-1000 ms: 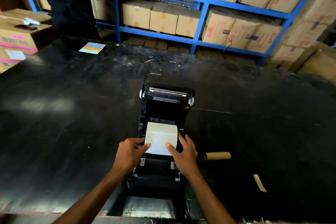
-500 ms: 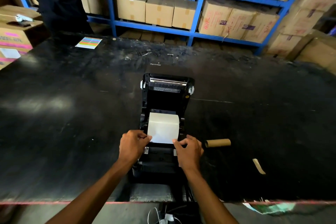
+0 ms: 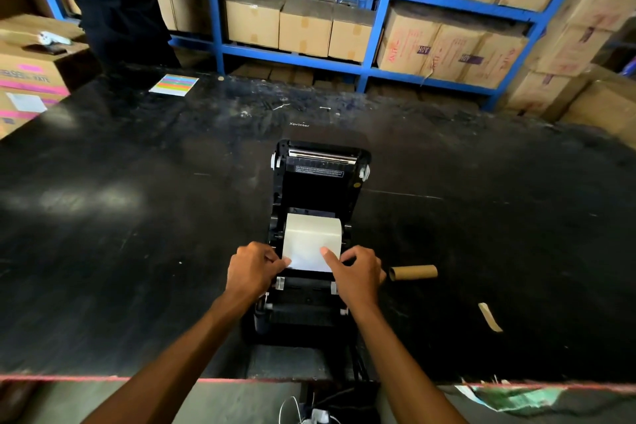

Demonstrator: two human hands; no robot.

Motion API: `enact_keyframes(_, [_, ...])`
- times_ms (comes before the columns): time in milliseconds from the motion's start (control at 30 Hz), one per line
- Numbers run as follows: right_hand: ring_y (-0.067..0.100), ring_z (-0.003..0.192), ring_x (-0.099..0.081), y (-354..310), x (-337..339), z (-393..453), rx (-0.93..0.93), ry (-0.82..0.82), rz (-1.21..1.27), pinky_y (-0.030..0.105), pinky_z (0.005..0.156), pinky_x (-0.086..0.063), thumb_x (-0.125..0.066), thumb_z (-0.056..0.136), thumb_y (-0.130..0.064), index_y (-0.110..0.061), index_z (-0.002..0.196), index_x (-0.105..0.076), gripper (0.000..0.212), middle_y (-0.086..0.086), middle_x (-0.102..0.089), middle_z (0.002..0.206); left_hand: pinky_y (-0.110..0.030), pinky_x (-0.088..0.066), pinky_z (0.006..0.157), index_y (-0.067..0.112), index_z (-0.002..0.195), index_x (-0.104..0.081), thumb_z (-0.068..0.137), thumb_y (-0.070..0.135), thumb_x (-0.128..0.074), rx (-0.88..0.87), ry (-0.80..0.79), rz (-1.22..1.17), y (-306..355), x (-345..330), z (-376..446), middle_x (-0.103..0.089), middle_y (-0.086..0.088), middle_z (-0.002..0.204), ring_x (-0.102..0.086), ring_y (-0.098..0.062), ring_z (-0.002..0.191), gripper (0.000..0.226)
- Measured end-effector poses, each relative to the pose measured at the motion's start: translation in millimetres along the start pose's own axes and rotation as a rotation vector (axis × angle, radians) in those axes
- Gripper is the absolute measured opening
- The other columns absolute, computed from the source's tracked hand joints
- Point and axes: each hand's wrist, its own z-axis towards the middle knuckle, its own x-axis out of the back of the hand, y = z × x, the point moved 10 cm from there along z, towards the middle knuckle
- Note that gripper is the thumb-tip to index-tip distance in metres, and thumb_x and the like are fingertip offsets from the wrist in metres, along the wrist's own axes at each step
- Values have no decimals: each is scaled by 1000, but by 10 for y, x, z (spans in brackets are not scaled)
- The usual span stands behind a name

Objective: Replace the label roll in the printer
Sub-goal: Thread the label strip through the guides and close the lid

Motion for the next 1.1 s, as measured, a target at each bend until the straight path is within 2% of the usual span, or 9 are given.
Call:
enact_keyframes(133, [22, 94, -56, 55, -36, 2, -14, -9, -72, 45, 96, -37, -65, 68, -62, -24, 54, -51, 42, 0, -65, 85, -21, -23, 41, 18, 38, -33, 80, 34, -72, 26, -99, -22, -21, -83, 23, -32, 7, 37, -25, -9, 34, 59])
enact_keyframes(233, [22, 96, -57, 111, -46, 20, 0, -12, -106, 43, 97, -33, -62, 69, -65, -23, 43, -47, 51, 2, -67, 79, -14, -21, 33, 18, 40, -31, 84, 32, -68, 73, -157, -34, -1, -126, 21, -30, 5, 40, -20, -7, 32, 59])
enact_keyframes(333, [22, 107, -51, 108, -63, 23, -5, -37, -145, 44, 100, -27, -62, 73, -61, -24, 41, -45, 52, 3, -67, 91, -14, -24, 33, 17, 40, -32, 83, 30, -69, 140, -143, -85, -63, -134, 25, -31, 4, 39, -20, -4, 27, 58])
enact_keyframes(500, [23, 121, -44, 61, -46, -22, 39, -76, -145, 38, 102, -19, -66, 77, -47, -25, 46, -50, 42, 5, -62, 114, -18, -26, 38, 17, 42, -32, 82, 27, -70, 142, -119, -129, -98, -141, 10, -34, 2, 41, -24, -9, 33, 56])
enact_keyframes(600, [23, 125, -41, 47, -41, -39, 85, -117, -61, 35, 101, -20, -70, 79, -34, -22, 57, -61, 27, 5, -57, 126, -23, -36, 45, 11, 54, -53, 83, 26, -69, 108, -132, -149, -110, -147, 8, -46, -7, 52, -37, -14, 43, 37])
enact_keyframes(733, [24, 133, -36, 156, -112, -9, 69, -206, 6, 43, 111, -23, -71, 79, -31, -33, 52, -59, 30, 5, -50, 138, -24, -43, 47, -6, 73, -69, 83, 25, -70, 96, -130, -174, -99, -126, -14, -60, -9, 60, -47, -15, 48, 32])
enact_keyframes(833, [23, 140, -30, 306, -228, -35, 16, -323, 94, 50, 113, -25, -69, 79, -34, -34, 57, -67, 22, 5, -41, 146, -22, -48, 54, 2, 80, -74, 82, 21, -71, 63, -139, -169, -46, -112, -41, -71, -11, 74, -58, -14, 56, 19])
enact_keyframes(967, [18, 142, -24, 328, -278, -128, -27, -438, 168, 34, 112, -23, -64, 86, -27, -22, 78, -72, 13, 5, -27, 155, -18, -51, 60, 12, 85, -74, 82, 17, -71, 1, -191, -170, 17, -112, -79, -71, 1, 80, -64, -9, 68, 7])
enact_keyframes(1100, [16, 142, -23, 318, -291, -146, -42, -475, 224, 27, 106, -22, -62, 88, -26, -19, 84, -72, 13, 4, -26, 155, -26, -53, 60, 10, 83, -72, 81, 19, -72, -23, -182, -204, 13, -78, -95, -73, -10, 81, -63, -15, 65, 10])
